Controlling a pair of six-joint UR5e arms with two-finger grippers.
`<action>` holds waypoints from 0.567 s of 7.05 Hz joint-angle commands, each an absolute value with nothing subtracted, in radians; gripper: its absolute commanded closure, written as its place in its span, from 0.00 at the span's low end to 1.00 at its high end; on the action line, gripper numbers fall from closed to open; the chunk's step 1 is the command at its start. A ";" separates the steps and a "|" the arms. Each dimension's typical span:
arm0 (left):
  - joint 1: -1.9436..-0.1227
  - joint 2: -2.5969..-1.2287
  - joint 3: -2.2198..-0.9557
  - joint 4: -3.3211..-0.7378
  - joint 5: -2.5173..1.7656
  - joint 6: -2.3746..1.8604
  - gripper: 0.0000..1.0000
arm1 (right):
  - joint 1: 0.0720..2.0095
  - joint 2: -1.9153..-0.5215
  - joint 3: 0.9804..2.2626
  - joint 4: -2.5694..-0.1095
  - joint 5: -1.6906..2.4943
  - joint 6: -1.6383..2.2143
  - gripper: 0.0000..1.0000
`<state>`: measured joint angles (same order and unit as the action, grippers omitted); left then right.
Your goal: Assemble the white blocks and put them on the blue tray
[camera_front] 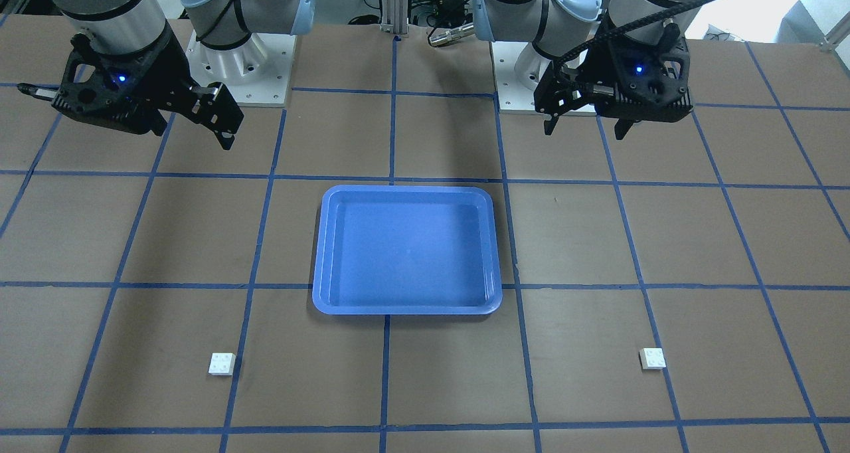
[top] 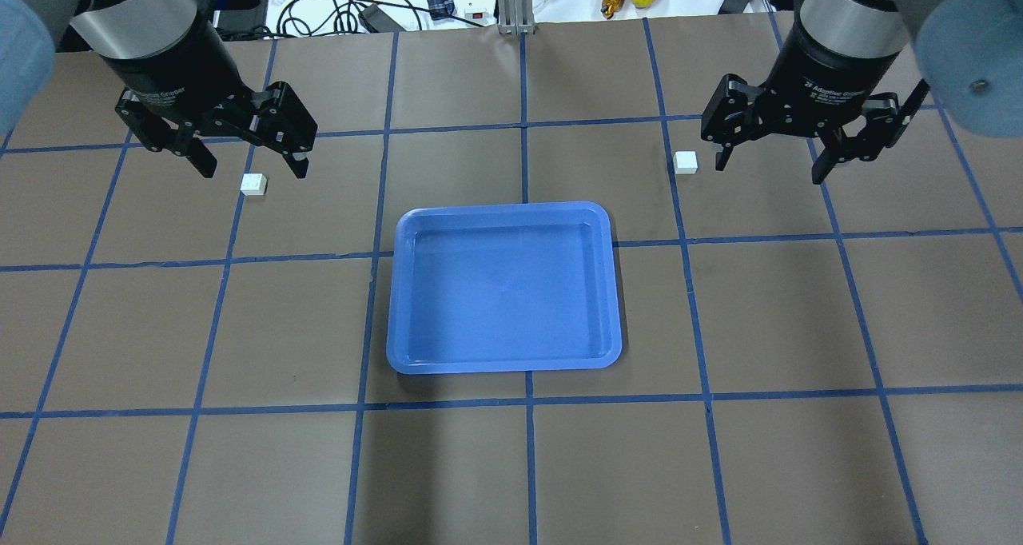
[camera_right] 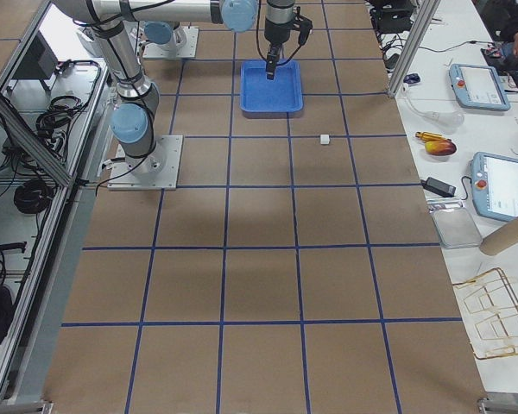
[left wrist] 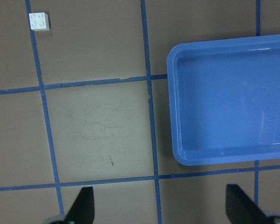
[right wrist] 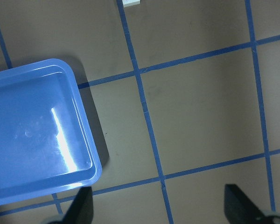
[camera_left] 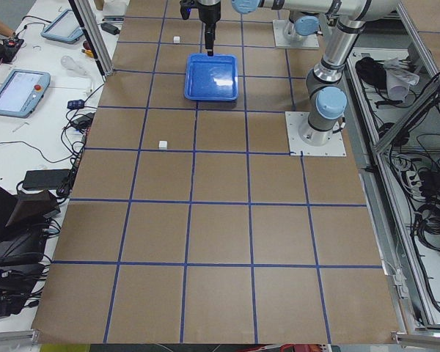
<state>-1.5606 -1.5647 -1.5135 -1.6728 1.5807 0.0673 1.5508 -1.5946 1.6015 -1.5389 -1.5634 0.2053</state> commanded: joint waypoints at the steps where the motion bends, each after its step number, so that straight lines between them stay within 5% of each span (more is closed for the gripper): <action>1: -1.549 -1.622 -1.516 -1.554 1.586 0.107 0.00 | 1.551 -1.592 1.603 -1.537 -1.563 0.195 0.00; 4: -1.427 -1.840 -1.462 -1.453 1.618 0.136 0.00 | 1.531 -1.569 1.608 -1.555 -1.559 0.117 0.00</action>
